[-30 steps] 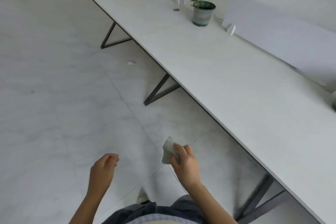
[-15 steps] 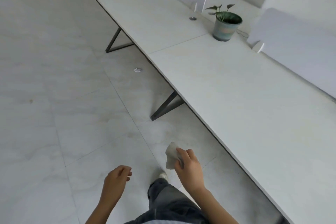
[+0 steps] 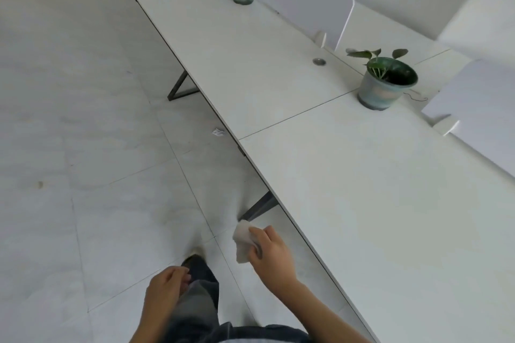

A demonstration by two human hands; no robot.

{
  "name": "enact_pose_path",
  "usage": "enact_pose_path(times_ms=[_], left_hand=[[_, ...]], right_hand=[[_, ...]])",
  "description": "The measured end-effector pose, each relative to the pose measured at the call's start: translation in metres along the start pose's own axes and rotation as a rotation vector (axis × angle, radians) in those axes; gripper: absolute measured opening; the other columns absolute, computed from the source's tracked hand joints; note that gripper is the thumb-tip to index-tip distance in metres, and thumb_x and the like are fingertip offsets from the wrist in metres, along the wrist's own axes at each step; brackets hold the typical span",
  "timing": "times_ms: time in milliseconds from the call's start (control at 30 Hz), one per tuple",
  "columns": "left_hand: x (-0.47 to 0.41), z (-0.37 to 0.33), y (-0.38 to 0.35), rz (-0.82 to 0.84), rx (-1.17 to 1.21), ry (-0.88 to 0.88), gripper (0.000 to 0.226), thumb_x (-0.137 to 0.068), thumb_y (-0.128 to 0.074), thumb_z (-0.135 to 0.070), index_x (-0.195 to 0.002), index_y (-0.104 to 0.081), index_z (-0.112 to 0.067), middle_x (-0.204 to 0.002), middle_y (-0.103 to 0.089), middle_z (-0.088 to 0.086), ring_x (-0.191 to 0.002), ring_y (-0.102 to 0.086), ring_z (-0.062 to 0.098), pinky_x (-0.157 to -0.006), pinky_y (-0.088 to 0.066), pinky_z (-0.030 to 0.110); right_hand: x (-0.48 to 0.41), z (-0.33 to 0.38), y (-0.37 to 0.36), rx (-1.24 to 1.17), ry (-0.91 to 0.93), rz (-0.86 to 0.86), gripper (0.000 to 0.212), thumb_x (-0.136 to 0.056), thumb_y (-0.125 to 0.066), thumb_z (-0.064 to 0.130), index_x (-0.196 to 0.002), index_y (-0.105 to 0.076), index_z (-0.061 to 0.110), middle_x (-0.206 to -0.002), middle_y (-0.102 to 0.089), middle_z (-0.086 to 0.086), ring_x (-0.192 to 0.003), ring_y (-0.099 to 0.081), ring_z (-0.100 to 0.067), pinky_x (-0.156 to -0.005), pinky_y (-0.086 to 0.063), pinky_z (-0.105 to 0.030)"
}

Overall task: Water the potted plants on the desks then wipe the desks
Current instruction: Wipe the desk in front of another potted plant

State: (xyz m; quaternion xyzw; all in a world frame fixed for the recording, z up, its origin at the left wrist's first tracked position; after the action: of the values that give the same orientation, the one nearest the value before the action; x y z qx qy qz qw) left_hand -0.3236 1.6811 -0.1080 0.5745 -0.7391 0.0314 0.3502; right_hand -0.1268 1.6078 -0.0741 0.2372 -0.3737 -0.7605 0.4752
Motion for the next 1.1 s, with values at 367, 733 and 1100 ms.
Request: enact_pose_path(times_ms=[367, 733, 1100], left_hand=[[-0.192, -0.193, 0.037, 0.175, -0.113, -0.305, 0.023, -0.092, -0.047, -0.013, -0.079, -0.064, -0.007, -0.085, -0.067, 0.009, -0.084, -0.062, 0.026, -0.086, -0.045, 0.040], [-0.238, -0.241, -0.078, 0.632, -0.384, -0.367, 0.022, -0.090, -0.051, -0.012, -0.074, -0.066, -0.010, -0.084, -0.069, 0.014, -0.086, -0.063, 0.029, -0.075, -0.044, 0.032], [-0.254, -0.308, -0.138, 0.542, -0.349, -0.496, 0.023, -0.090, -0.050, -0.007, -0.072, -0.065, -0.013, -0.080, -0.069, 0.005, -0.081, -0.063, 0.022, -0.069, -0.042, 0.023]], right_hand=[[-0.167, 0.050, -0.024, -0.107, -0.262, -0.169, 0.050, -0.081, -0.035, 0.028, -0.123, -0.054, 0.010, -0.100, -0.052, -0.005, -0.083, -0.049, -0.018, -0.064, -0.038, -0.025], [-0.174, -0.014, 0.029, -0.337, -0.812, -0.624, 0.029, -0.083, -0.055, 0.010, -0.112, -0.062, 0.009, -0.086, -0.049, 0.010, -0.072, -0.053, -0.009, -0.065, -0.046, -0.016], [-0.169, -0.200, 0.184, -0.075, -1.149, -0.982, 0.035, -0.086, -0.043, 0.022, -0.109, -0.063, 0.005, -0.123, -0.052, -0.022, -0.115, -0.045, -0.036, -0.088, -0.037, -0.037]])
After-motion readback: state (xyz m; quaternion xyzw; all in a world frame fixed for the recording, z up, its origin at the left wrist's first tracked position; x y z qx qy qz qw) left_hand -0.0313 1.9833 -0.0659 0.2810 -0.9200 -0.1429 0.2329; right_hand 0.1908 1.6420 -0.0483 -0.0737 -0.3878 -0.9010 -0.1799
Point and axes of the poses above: each hand's wrist, its own x-axis away from the middle knuckle, its own y-axis out of the back of the hand, z = x × y, the point moved 3 cm from there along -x, towards the middle knuckle
